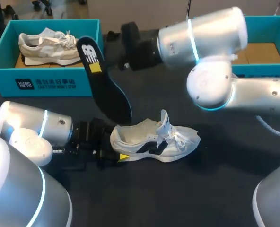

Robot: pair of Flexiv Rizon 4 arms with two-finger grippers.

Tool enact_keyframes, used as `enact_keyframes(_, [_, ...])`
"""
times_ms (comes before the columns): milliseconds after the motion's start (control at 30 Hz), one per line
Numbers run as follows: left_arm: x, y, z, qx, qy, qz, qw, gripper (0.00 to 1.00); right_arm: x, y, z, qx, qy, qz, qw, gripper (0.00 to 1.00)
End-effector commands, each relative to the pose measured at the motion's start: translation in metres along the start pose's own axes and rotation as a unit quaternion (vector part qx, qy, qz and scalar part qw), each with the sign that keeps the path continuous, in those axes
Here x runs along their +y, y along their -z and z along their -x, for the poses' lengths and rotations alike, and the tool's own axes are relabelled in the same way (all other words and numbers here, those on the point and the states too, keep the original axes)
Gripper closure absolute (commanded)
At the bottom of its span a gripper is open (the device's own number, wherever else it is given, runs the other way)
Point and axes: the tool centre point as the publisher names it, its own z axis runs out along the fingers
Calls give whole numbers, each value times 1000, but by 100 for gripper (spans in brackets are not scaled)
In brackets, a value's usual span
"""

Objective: Take the shoe out of the shoebox, open the shoe tongue, remove and reinsert the insole, then place the shoe into the shoebox

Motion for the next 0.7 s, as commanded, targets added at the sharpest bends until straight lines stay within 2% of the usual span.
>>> enact_keyframes(33, [4, -4, -1, -1, 0, 1, 1000, 100, 14, 37, 3, 118, 6, -33, 992, 100])
enact_keyframes(67, [4, -4, -1, -1, 0, 1, 1000, 100, 17, 44, 1, 126, 6, -44, 991, 100])
enact_keyframes(133, [4, -4, -1, -1, 0, 1, 1000, 100, 24, 56, -5, 145, 1, -40, 989, 100])
enact_keyframes(267, [4, -4, -1, -1, 0, 1, 1000, 100, 37, 83, -24, 176, 0, -9, 984, 100])
enact_keyframes(400, [4, -4, -1, -1, 0, 1, 1000, 100, 50, 107, -52, 202, -7, 14, 979, 100])
enact_keyframes(500, [4, -4, -1, -1, 0, 1, 1000, 100, 62, 120, -75, 201, -5, 5, 980, 100])
enact_keyframes(700, [4, -4, -1, -1, 0, 1, 1000, 100, 62, 120, -75, 201, -5, 5, 980, 100])
